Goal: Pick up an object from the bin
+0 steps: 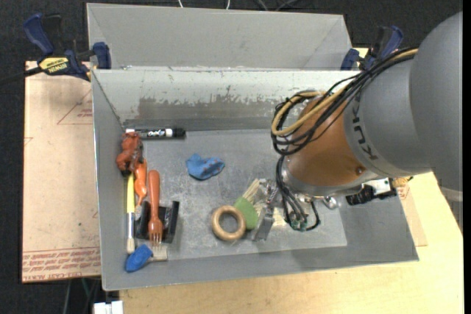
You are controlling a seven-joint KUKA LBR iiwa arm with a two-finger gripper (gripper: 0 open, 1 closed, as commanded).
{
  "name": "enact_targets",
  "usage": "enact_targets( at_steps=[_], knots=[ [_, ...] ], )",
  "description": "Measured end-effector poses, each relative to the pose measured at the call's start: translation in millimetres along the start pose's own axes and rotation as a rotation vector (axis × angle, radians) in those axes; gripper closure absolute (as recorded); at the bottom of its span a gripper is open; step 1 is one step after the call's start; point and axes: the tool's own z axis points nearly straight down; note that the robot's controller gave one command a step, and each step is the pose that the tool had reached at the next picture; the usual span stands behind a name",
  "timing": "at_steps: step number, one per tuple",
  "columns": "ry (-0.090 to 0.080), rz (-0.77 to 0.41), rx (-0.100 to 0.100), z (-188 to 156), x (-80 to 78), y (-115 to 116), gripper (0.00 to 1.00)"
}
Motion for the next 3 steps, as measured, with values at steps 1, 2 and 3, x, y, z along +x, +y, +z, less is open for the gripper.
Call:
enact_targets(
  at_steps=[1, 2, 3],
  knots=[
    [0.000, -0.001, 0.000, 0, 0.0, 0, 1.00],
    [0.008, -0.001, 0.002, -22, 2.3, -1, 1.00],
    [-0.001, -0.002, -0.001, -52, 0.0, 0, 1.00]
  ],
)
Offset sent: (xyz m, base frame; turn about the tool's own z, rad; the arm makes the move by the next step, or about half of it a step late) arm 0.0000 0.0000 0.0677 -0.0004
